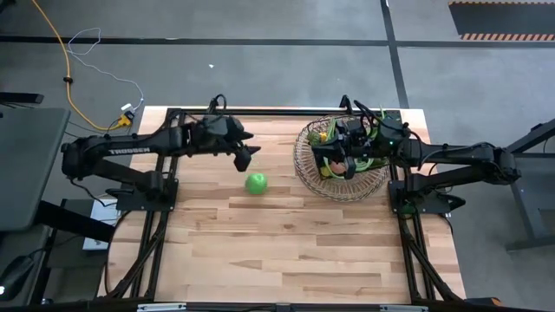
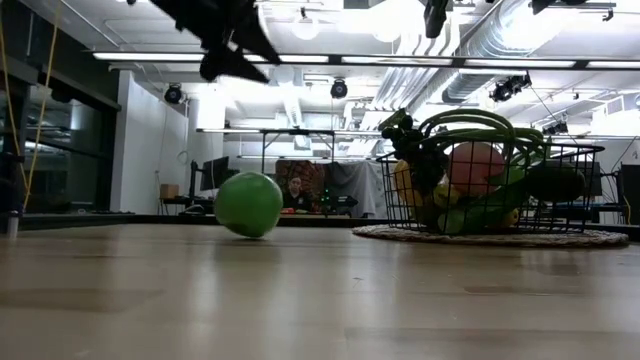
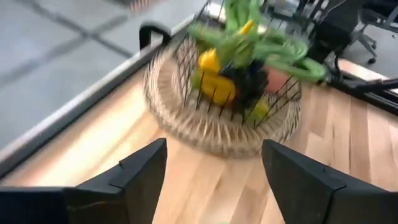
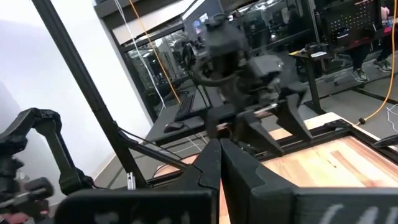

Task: Build produce basket
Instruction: Put the green apple into the wire basket

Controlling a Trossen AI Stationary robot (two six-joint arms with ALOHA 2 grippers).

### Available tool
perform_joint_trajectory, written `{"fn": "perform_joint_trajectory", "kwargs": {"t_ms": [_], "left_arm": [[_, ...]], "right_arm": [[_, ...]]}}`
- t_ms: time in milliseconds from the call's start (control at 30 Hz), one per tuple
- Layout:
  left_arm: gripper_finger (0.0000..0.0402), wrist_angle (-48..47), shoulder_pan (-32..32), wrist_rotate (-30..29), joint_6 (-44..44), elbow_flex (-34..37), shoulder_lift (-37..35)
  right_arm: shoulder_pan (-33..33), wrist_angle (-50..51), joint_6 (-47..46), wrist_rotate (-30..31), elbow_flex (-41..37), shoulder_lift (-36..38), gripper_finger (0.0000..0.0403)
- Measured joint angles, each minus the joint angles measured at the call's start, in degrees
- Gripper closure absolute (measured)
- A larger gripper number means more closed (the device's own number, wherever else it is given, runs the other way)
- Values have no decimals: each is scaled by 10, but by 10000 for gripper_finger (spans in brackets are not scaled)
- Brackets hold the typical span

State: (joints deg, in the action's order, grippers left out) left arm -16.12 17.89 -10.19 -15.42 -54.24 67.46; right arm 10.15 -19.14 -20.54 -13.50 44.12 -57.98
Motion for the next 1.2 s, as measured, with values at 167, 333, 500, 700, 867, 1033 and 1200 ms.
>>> {"fn": "perform_joint_trajectory", "kwargs": {"t_ms": [167,333,500,700,867,1033,1200], "left_arm": [[120,-63,62,128,-31,0,1],[95,-127,59,188,-39,0,20],[81,-184,14,182,14,0,36],[80,-174,-29,145,98,0,79],[80,-170,-33,146,42,0,140],[80,-157,-42,148,-8,0,184],[80,-137,-64,133,-10,0,209]], "right_arm": [[0,4,0,0,0,0,403],[0,23,0,0,0,0,403],[0,38,0,0,0,0,403],[0,41,1,0,0,0,403],[0,55,1,0,0,0,403],[0,69,1,1,0,0,403],[0,70,2,1,0,0,403]]}}
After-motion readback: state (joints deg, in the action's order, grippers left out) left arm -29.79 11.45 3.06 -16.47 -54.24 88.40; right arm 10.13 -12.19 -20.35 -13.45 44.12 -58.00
